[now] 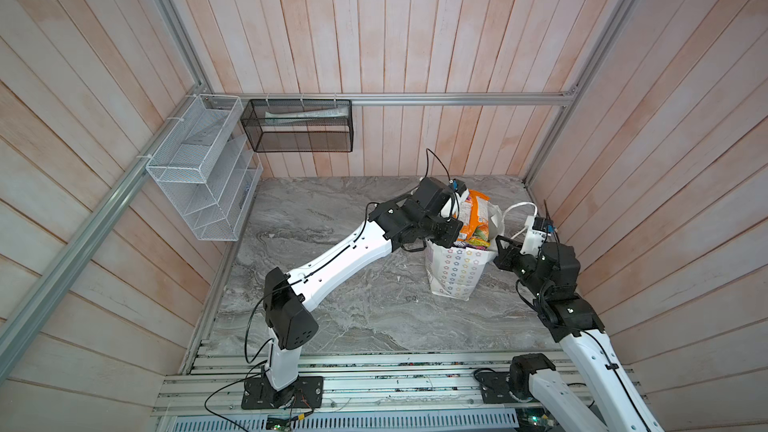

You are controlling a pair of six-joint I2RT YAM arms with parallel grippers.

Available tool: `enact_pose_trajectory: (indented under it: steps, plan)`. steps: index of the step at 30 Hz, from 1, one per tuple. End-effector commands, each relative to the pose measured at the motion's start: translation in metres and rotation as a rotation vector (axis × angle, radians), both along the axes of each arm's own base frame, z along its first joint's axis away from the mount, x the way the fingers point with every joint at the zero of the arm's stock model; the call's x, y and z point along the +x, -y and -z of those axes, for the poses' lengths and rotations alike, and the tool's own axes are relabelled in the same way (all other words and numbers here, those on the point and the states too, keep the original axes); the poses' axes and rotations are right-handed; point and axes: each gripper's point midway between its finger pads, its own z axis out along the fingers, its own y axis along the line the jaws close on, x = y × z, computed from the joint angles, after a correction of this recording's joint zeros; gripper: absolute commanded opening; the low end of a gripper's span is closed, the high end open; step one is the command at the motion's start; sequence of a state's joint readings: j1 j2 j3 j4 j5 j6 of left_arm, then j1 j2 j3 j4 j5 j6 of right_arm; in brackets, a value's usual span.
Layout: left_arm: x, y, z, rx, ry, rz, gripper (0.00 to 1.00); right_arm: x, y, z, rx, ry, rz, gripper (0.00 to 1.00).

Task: Place the snacks into the paper bag
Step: Place the snack in the paper bag.

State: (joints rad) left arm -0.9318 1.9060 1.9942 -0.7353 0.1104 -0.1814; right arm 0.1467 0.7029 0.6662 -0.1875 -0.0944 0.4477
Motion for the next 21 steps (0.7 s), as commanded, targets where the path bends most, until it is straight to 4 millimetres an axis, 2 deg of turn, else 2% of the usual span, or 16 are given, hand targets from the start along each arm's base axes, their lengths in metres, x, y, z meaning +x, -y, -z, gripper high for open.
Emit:
enact_pose_trajectory:
  steps: [1, 2, 4, 7, 11, 15, 19, 21]
  plan:
    - [0.012, -0.01, 0.001, 0.063, 0.129, -0.048, 0.0, 0.001, 0.004, -0.008, -0.011, 0.041, 0.016, 0.0]
    - [0.015, -0.013, 0.0, 0.069, 0.151, -0.066, 0.0, 0.001, 0.004, -0.008, -0.012, 0.042, 0.015, 0.0]
    - [0.004, -0.005, -0.008, 0.048, 0.2, -0.053, 0.0, 0.001, 0.004, -0.008, -0.011, 0.041, 0.016, 0.0]
    - [0.004, -0.005, -0.02, 0.002, 0.299, -0.045, 0.0, 0.001, 0.004, -0.009, -0.012, 0.044, 0.014, 0.0]
    - [0.003, -0.007, -0.022, -0.033, 0.438, -0.011, 0.0, 0.001, 0.004, -0.008, -0.012, 0.041, 0.016, 0.0]
    - [0.007, -0.011, -0.007, 0.006, 0.545, 0.008, 0.0, 0.001, 0.005, -0.008, -0.013, 0.041, 0.017, 0.0]
    - [0.016, -0.007, 0.013, 0.082, 0.558, 0.017, 0.0, 0.001, 0.004, -0.008, -0.012, 0.041, 0.016, 0.0]
    - [0.023, -0.006, 0.017, 0.104, 0.563, 0.001, 0.04, 0.001, 0.004, -0.009, -0.012, 0.043, 0.016, 0.0]
